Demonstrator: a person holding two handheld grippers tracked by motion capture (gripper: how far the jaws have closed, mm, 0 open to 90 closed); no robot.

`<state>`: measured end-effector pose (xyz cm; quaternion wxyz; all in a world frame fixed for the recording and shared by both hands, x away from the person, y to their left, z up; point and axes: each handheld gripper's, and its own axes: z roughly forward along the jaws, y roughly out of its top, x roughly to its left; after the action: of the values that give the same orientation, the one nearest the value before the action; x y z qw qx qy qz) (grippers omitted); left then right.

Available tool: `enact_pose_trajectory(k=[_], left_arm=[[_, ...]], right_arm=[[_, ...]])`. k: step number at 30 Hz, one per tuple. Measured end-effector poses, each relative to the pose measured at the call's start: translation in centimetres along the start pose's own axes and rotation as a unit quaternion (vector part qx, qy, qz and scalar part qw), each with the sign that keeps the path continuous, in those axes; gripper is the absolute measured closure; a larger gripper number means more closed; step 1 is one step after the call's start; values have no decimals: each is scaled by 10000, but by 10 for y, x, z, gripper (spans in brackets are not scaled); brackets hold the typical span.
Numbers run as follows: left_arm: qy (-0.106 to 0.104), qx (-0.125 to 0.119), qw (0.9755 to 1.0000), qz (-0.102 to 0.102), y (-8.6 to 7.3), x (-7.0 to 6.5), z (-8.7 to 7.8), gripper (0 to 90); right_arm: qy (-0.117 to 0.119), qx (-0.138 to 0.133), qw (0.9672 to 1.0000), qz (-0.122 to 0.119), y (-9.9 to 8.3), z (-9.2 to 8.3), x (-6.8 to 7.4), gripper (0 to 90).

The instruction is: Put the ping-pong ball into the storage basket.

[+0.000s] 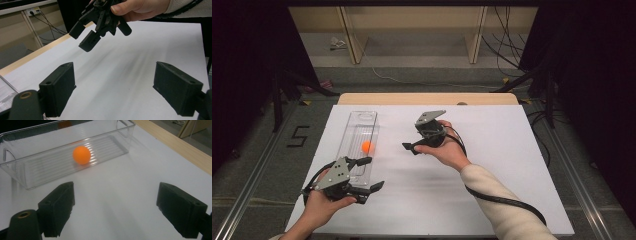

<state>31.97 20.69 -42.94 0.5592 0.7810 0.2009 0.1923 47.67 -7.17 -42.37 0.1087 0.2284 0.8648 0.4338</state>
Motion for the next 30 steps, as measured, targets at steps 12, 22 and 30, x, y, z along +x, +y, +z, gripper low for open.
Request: enact_pose_trajectory(k=[12, 22, 30], left_arm=[[10, -4, 10000, -13, 0, 0, 0, 170], [11, -3, 10000, -12, 0, 0, 0, 170], [13, -2, 10000, -14, 0, 0, 0, 170]], right_arm=[[-49, -14, 9999, 111, -9, -10, -5, 162], [-127, -7, 9998, 158, -17, -18, -10, 162], [-205, 3, 9995, 226, -24, -26, -14, 161]])
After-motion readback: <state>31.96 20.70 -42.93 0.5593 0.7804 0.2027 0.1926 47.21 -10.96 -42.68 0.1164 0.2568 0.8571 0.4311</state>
